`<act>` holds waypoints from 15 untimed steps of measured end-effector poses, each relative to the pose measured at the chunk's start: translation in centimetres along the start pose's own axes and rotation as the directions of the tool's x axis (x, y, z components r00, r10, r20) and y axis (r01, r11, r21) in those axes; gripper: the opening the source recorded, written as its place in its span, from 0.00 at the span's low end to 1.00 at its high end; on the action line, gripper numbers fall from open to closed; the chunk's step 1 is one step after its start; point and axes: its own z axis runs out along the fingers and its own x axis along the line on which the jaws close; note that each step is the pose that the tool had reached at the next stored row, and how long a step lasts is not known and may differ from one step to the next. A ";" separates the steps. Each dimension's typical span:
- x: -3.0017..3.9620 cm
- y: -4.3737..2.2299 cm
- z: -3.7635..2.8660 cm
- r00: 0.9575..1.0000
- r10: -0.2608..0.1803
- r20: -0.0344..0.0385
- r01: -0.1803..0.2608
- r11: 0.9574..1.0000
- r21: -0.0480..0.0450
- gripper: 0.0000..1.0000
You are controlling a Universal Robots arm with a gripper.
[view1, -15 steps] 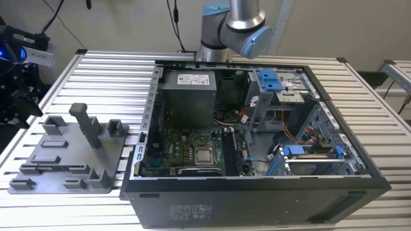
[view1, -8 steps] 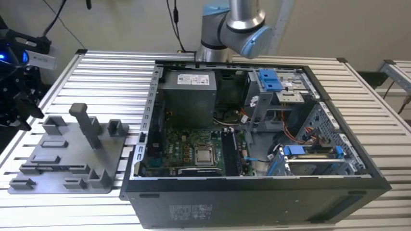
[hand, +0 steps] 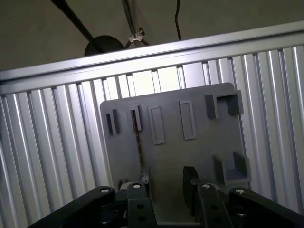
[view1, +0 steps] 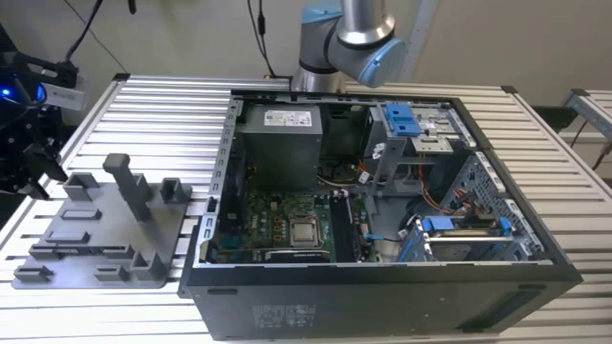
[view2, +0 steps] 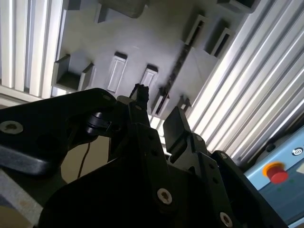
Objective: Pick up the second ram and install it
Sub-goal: 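Pick up the second ram and move it above second insertion slot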
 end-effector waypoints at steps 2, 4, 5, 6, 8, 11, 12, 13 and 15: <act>0.13 -0.03 0.15 1.000 0.000 0.000 0.000 1.000 0.000 0.42; 0.23 -0.05 0.31 1.000 -0.001 0.000 0.001 1.000 0.000 0.42; 0.28 -0.06 0.37 1.000 -0.001 0.000 0.001 1.000 0.000 0.42; 0.31 -0.06 0.43 1.000 -0.001 0.000 0.001 1.000 0.000 0.42; 0.38 -0.08 0.53 1.000 -0.002 0.000 0.002 1.000 0.000 0.42; 0.40 -0.08 0.59 1.000 -0.002 0.000 0.002 1.000 0.000 0.42; 0.41 -0.09 0.61 1.000 -0.002 0.000 0.002 1.000 0.000 0.42; 0.41 -0.09 0.62 1.000 -0.002 0.000 0.002 1.000 0.000 0.42; 0.41 -0.09 0.63 1.000 -0.002 0.000 0.002 1.000 0.000 0.42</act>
